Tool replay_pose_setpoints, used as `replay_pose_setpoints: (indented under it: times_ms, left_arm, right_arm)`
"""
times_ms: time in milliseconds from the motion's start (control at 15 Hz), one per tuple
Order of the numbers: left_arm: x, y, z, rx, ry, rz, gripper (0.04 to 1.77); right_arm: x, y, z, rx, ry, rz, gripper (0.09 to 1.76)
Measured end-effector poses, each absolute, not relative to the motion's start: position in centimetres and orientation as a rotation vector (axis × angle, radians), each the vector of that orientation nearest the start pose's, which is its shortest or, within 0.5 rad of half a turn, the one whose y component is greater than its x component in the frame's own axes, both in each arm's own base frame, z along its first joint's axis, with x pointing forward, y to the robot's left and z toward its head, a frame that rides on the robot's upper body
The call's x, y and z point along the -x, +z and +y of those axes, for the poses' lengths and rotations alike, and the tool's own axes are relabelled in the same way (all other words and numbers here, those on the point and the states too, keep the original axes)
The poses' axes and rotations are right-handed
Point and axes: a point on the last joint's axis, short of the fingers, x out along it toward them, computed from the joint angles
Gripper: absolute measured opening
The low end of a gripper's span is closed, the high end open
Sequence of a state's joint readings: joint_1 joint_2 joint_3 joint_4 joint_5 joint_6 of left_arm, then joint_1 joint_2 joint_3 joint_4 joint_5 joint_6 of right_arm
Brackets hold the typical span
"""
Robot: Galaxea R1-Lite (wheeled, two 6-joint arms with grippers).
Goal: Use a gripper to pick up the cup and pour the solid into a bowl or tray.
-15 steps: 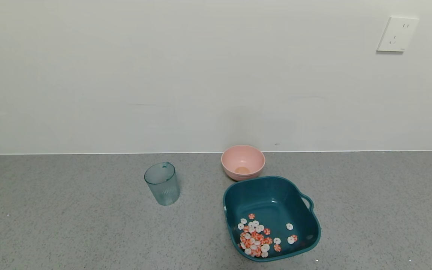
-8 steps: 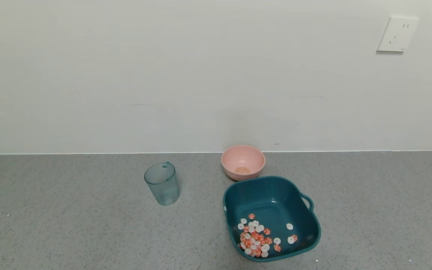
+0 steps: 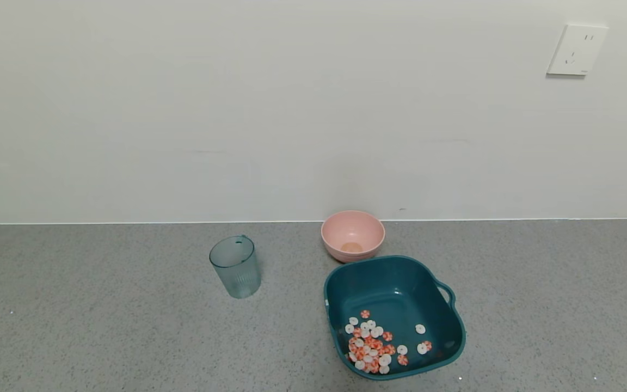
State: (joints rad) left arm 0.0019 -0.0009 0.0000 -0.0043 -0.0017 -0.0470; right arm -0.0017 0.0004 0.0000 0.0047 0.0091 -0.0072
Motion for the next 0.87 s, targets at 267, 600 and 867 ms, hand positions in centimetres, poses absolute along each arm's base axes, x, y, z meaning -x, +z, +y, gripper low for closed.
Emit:
replay_pose_setpoints:
  times_ms: [267, 600, 867]
  left_arm:
    - [2.29, 7.59, -0.01, 0.045, 0.000, -0.005, 1.72]
    - [2.28, 7.59, -0.01, 0.045, -0.001, -0.004, 1.72]
    - [2.29, 7.59, -0.01, 0.046, 0.000, -0.005, 1.72]
  right_arm:
    - [2.28, 7.50, 0.02, 0.007, 0.007, 0.005, 1.71]
    - [2.28, 7.51, 0.02, 0.007, 0.007, 0.005, 1.71]
    - [2.28, 7.50, 0.02, 0.008, 0.007, 0.005, 1.71]
